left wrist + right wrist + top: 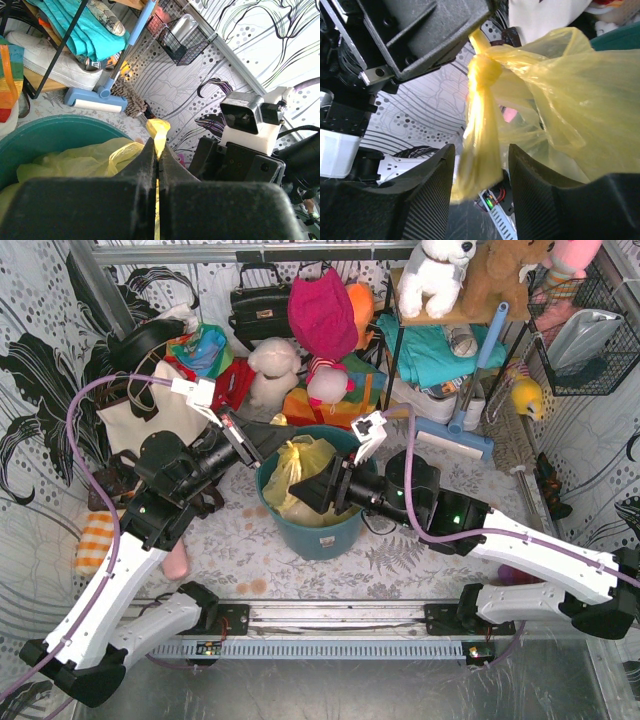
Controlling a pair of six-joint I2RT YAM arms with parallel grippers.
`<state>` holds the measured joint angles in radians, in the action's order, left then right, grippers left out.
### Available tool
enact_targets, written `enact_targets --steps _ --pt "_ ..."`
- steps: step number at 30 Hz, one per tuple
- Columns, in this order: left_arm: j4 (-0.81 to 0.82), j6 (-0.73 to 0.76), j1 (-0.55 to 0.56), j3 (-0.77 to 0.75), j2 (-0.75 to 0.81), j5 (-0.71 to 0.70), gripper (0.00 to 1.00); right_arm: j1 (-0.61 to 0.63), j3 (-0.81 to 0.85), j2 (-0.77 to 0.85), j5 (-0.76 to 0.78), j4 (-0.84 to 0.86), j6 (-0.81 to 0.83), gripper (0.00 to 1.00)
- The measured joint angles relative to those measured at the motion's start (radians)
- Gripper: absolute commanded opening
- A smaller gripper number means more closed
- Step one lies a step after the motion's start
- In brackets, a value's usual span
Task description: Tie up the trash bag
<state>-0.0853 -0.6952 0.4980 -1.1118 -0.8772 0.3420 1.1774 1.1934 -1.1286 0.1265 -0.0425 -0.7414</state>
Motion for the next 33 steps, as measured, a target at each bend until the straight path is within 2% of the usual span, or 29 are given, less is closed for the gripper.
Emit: enact_targets --steps 3,7,11,12,14,15,24,33 --pt "0.002 0.0 0.0 0.0 0.0 0.002 0.0 0.0 -0.003 -0.016 -0.021 0.037 -0.007 0.5" --pt "0.003 0.0 0.0 0.005 0.001 0.002 0.0 0.0 -0.005 -0.031 -0.048 0.076 -0.012 0.36" --pt "0.002 0.0 0.0 0.011 0.002 0.002 0.0 0.0 -0.005 -0.035 -0.061 0.082 -0.022 0.31" --pt "0.002 0.0 0.0 0.011 0.002 0.002 0.0 0.0 -0.005 -0.035 -0.06 0.082 -0.022 0.25" --pt "0.002 0.0 0.0 0.011 0.002 0.002 0.0 0.0 -0.013 -0.031 -0.06 0.087 -0.027 0.05" --pt "0.002 0.0 0.0 0.011 0.002 0.002 0.0 0.0 -0.021 -0.025 -0.06 0.087 -0.028 0.0" --pt "-0.01 0.019 0.0 -0.006 -0.024 -0.007 0.0 0.0 -0.065 0.023 -0.057 0.074 -0.016 0.0" --pt "-0.071 0.137 0.001 -0.238 -0.214 -0.009 0.0 -0.002 0.116 0.018 -0.082 -0.055 0.116 0.0"
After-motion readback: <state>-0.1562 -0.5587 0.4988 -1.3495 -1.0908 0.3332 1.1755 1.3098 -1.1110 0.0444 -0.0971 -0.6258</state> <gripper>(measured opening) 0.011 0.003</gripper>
